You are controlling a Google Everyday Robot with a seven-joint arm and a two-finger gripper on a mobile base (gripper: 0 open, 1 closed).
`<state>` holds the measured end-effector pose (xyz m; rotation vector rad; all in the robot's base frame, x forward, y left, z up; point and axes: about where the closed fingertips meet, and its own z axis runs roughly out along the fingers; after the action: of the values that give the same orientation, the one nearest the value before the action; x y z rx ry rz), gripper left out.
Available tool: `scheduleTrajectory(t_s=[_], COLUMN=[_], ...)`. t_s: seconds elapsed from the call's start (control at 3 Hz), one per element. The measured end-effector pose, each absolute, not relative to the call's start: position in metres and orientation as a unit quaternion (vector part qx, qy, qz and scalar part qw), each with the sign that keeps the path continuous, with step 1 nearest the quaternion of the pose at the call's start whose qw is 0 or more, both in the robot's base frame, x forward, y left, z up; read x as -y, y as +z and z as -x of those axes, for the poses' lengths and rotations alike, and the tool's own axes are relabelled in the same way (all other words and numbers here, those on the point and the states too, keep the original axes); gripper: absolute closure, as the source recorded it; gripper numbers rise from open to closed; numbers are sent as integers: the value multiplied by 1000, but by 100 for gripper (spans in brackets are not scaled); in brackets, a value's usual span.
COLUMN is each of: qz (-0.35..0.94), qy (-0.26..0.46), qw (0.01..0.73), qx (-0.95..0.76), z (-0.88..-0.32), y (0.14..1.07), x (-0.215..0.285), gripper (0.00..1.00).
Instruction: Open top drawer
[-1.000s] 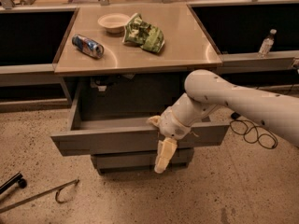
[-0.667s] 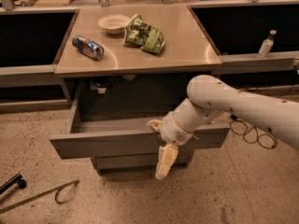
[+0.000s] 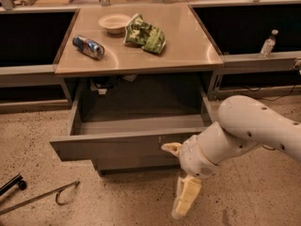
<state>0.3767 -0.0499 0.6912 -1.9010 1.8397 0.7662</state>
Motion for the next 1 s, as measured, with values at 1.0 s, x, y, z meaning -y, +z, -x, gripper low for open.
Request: scheduleTrajectory(t_s=[1.0], qz=[715], qy=[220], qw=[231], qx=[-623], z=[-460], y=[687], x=[13], gripper=[0])
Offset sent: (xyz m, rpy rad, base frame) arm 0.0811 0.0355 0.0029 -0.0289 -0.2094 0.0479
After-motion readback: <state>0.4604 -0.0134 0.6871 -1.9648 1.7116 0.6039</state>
